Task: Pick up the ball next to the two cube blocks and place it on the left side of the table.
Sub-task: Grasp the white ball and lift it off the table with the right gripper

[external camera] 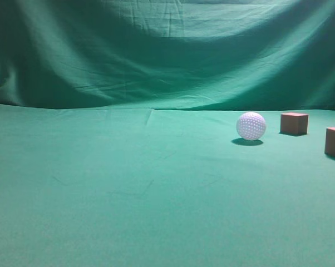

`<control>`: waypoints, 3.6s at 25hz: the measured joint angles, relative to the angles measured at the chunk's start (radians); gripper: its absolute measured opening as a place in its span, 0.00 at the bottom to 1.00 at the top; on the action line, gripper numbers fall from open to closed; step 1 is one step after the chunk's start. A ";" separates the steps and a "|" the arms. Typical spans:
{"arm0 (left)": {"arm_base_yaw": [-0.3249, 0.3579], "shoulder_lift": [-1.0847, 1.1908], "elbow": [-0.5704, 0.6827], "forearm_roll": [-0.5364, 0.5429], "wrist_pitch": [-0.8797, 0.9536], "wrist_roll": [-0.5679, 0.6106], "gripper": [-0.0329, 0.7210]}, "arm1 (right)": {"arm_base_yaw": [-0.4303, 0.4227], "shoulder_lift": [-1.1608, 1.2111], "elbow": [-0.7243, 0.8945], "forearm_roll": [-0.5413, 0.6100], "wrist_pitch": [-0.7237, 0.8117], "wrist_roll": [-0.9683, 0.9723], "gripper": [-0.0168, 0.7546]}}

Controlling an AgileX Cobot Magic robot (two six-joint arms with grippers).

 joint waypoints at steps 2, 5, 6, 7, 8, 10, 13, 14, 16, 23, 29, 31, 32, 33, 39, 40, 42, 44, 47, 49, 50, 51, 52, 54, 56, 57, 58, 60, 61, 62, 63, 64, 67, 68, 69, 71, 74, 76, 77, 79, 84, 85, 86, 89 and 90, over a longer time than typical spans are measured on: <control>0.000 0.000 0.000 0.000 0.000 0.000 0.04 | 0.000 0.000 0.000 0.000 0.000 0.000 0.02; 0.000 0.000 0.000 0.000 0.000 0.000 0.04 | 0.000 0.000 0.000 0.000 0.000 0.000 0.02; 0.000 0.000 0.000 0.000 0.000 0.000 0.04 | 0.000 0.000 0.000 0.000 0.000 0.000 0.02; 0.000 0.000 0.000 0.000 0.000 0.000 0.04 | 0.000 0.000 0.000 0.000 0.000 0.000 0.02; 0.000 0.000 0.000 0.000 0.000 0.000 0.04 | 0.000 0.000 0.000 0.000 0.000 0.000 0.02; 0.000 0.000 0.000 0.000 0.000 0.000 0.04 | 0.000 0.000 0.000 0.000 0.000 0.000 0.02; 0.000 0.000 0.000 0.000 0.000 0.000 0.04 | 0.000 0.000 0.000 0.000 0.000 0.000 0.02; 0.000 0.000 0.000 0.000 0.000 0.000 0.04 | 0.000 0.000 0.000 0.000 0.000 0.000 0.02; 0.000 0.000 0.000 0.000 0.000 0.000 0.04 | 0.000 0.000 0.000 0.000 0.000 0.000 0.02; 0.000 0.000 0.000 0.000 0.000 0.000 0.04 | 0.000 0.000 0.000 -0.019 -0.014 -0.002 0.02; 0.000 0.000 0.000 0.000 0.000 0.000 0.04 | 0.000 0.000 0.003 0.001 -0.398 0.014 0.02; 0.000 0.000 0.000 0.000 0.000 0.000 0.04 | 0.000 0.000 0.003 0.004 -0.580 0.021 0.02; 0.000 0.000 0.000 0.000 0.000 0.000 0.04 | 0.000 0.000 -0.016 0.005 -0.593 0.022 0.02; 0.000 0.000 0.000 0.000 0.000 0.000 0.04 | 0.000 0.003 -0.044 0.005 -0.568 0.022 0.02; 0.000 0.000 0.000 0.000 0.000 0.000 0.04 | 0.000 0.242 -0.379 0.016 -0.166 0.023 0.02; 0.000 0.000 0.000 0.000 0.000 0.000 0.04 | 0.000 0.307 -0.429 0.022 -0.104 0.025 0.02; 0.000 0.000 0.000 0.000 0.000 0.000 0.04 | 0.000 0.429 -0.513 0.040 0.031 0.025 0.02; 0.000 0.000 0.000 0.000 0.000 0.000 0.04 | 0.000 0.562 -0.587 0.062 0.141 0.025 0.02; 0.000 0.000 0.000 0.000 0.000 0.000 0.04 | 0.000 0.735 -0.672 0.081 0.235 0.025 0.02; 0.000 0.000 0.000 0.000 0.000 0.000 0.04 | 0.000 0.833 -0.703 0.112 0.230 0.022 0.02; 0.000 0.000 0.000 0.000 0.000 0.000 0.04 | 0.000 0.881 -0.721 0.142 0.232 0.002 0.02; 0.000 0.000 0.000 0.000 0.000 0.000 0.04 | 0.011 0.927 -0.738 0.167 0.240 -0.031 0.02; 0.000 0.000 0.000 0.000 0.000 0.000 0.04 | 0.033 0.965 -0.763 0.191 0.255 -0.086 0.02; 0.000 0.000 0.000 0.000 0.000 0.000 0.04 | 0.096 1.059 -0.820 0.212 0.290 -0.180 0.02; 0.000 0.000 0.000 0.000 0.000 0.000 0.04 | 0.167 1.145 -0.869 0.219 0.306 -0.216 0.02; 0.000 0.000 0.000 0.000 0.000 0.000 0.04 | 0.193 1.191 -0.895 0.219 0.308 -0.223 0.02; 0.000 0.000 0.000 0.000 0.000 0.000 0.04 | 0.220 1.236 -0.916 0.219 0.308 -0.225 0.02; 0.000 0.000 0.000 0.000 0.000 0.000 0.04 | 0.263 1.317 -0.967 0.214 0.304 -0.230 0.02; 0.000 0.000 0.000 0.000 0.000 0.000 0.04 | 0.278 1.361 -0.990 0.211 0.299 -0.230 0.02; 0.000 0.000 0.000 0.000 0.000 0.000 0.04 | 0.294 1.406 -1.010 0.208 0.297 -0.231 0.02; 0.000 0.000 0.000 0.000 0.000 0.000 0.04 | 0.309 1.442 -1.034 0.208 0.295 -0.233 0.02; 0.000 0.000 0.000 0.000 0.000 0.000 0.04 | 0.319 1.484 -1.059 0.204 0.292 -0.233 0.02; 0.000 0.000 0.000 0.000 0.000 0.000 0.04 | 0.343 1.600 -1.126 0.200 0.284 -0.238 0.02; 0.000 0.000 0.000 0.000 0.000 0.000 0.04 | 0.347 1.638 -1.147 0.198 0.283 -0.244 0.02; 0.000 0.000 0.000 0.000 0.000 0.000 0.04 | 0.347 1.674 -1.163 0.196 0.280 -0.251 0.02; 0.000 0.000 0.000 0.000 0.000 0.000 0.04 | 0.349 1.734 -1.198 0.195 0.275 -0.265 0.15; 0.000 0.000 0.000 0.000 0.000 0.000 0.04 | 0.349 1.807 -1.235 0.195 0.271 -0.271 0.41; 0.000 0.000 0.000 0.000 0.000 0.000 0.04 | 0.349 1.844 -1.248 0.195 0.262 -0.273 0.64; 0.000 0.000 0.000 0.000 0.000 0.000 0.04 | 0.349 1.856 -1.252 0.195 0.254 -0.273 0.73; 0.000 0.000 0.000 0.000 0.000 0.000 0.04 | 0.349 1.883 -1.255 0.195 0.235 -0.275 0.85; 0.000 0.000 0.000 0.000 0.000 0.000 0.04 | 0.349 1.934 -1.261 0.195 0.185 -0.278 0.86; 0.000 0.000 0.000 0.000 0.000 0.000 0.04 | 0.349 1.943 -1.261 0.195 0.175 -0.278 0.86; 0.000 0.000 0.000 0.000 0.000 0.000 0.04 | 0.349 1.951 -1.261 0.195 0.171 -0.278 0.77; 0.000 0.000 0.000 0.000 0.000 0.000 0.04 | 0.349 1.971 -1.261 0.195 0.157 -0.292 0.64; 0.000 0.000 0.000 0.000 0.000 0.000 0.04 | 0.349 1.973 -1.261 0.195 0.153 -0.302 0.57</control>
